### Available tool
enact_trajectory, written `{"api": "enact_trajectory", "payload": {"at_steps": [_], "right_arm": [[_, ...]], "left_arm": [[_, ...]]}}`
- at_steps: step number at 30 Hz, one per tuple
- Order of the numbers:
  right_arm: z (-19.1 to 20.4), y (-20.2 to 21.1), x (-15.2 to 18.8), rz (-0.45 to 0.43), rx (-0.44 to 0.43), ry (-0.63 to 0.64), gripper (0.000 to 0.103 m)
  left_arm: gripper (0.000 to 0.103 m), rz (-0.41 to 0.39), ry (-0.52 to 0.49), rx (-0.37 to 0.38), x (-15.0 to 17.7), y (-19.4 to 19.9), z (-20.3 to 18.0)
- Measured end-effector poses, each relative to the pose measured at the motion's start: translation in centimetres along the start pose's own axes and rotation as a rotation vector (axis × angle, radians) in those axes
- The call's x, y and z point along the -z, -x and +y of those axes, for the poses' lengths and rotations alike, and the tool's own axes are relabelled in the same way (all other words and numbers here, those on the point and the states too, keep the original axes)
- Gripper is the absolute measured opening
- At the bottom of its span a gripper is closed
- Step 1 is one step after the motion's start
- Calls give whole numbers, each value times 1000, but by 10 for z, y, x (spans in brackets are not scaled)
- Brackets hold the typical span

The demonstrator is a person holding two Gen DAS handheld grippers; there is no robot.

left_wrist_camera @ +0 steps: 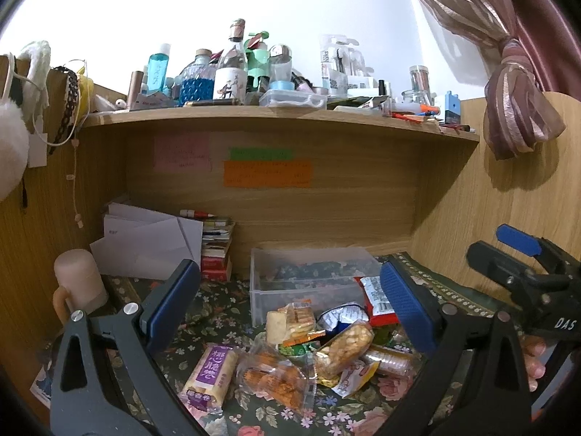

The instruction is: Organize snacks

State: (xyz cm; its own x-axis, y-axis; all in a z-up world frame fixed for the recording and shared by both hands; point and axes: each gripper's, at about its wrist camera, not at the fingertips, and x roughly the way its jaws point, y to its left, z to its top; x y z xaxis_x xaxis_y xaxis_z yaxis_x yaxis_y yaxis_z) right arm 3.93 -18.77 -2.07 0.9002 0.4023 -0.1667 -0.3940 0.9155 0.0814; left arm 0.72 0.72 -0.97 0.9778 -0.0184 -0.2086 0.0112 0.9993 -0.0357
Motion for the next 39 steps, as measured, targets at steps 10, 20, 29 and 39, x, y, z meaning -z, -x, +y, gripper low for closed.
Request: {"api": "enact_trajectory", "payload": {"at_steps": [10,20,29,39], "right_arm": [[-12,-25,37,159,-6,-63,103],[-17,-57,91,399,-31,-85,88],[-7,-83,92,446,-97,-69,55],[-9,-110,101,572,-168,-64,49]], "left_arm": [[100,160,34,-78,35,-27,47],[91,355,78,-129,88,-55,89],[84,439,60,-110,106,-86,95],[81,508,61,-104,117,-119,106]]}}
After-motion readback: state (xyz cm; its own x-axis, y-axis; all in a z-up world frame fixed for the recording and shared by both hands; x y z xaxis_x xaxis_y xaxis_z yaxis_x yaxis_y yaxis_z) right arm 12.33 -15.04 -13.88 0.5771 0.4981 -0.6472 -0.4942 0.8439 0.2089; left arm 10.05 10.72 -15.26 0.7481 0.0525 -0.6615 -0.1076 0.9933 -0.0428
